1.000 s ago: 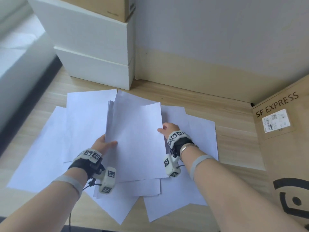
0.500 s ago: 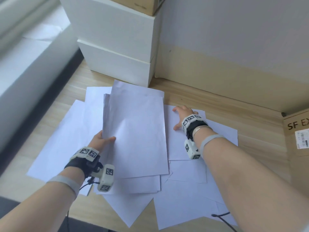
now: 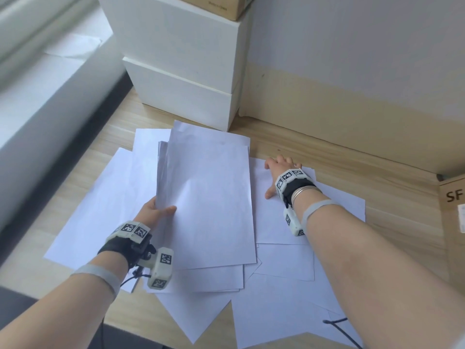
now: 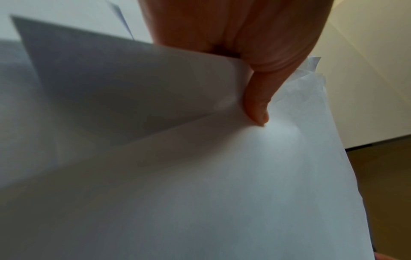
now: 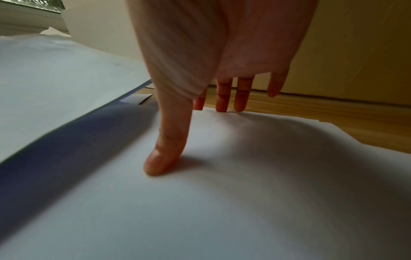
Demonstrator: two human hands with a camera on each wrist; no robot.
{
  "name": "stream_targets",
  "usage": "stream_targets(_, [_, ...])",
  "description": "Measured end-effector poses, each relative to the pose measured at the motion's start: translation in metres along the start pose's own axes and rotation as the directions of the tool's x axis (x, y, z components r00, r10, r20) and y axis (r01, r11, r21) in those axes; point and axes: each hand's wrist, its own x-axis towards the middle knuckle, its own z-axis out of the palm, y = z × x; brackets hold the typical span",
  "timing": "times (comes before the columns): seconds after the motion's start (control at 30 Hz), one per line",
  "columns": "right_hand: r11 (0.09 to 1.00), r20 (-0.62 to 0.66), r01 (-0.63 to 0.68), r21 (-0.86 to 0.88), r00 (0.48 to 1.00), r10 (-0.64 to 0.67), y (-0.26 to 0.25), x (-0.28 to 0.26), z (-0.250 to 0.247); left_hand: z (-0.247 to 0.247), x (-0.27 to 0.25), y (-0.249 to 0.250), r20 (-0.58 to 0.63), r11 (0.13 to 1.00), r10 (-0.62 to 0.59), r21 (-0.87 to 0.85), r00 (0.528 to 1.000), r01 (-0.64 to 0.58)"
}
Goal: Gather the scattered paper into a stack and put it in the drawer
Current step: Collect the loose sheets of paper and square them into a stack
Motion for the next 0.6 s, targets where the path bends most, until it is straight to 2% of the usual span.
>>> stream_targets(0.23, [0.999, -0.028, 0.004, -0.038, 1.0, -0.005, 0.003, -0.004, -0.002, 0.0, -0.006, 0.001, 0.006, 1.0, 0.011, -0.025, 1.0, -0.011])
stream_targets(0.3, [0.997, -0.003, -0.064, -0.029, 0.998, 0.064, 0.005, -0.007, -0.011, 0.0, -0.007, 0.002, 0.01, 1.0, 0.013, -0.024, 1.0, -0.013])
stream_targets(0.4, [0.992, 0.141, -0.125, 0.021, 0.983, 0.121, 0.013, -0.012, -0.023, 0.002, -0.009, 0.005, 0.027, 1.0, 0.014, -0.018, 1.0, -0.013])
stream_targets(0.6, [0.912, 0.234, -0.381, 0.155, 0.911, 0.341, 0.045, -0.04, -0.014, 0.008, -0.016, 0.014, 0.075, 1.0, 0.007, -0.02, 0.997, -0.006])
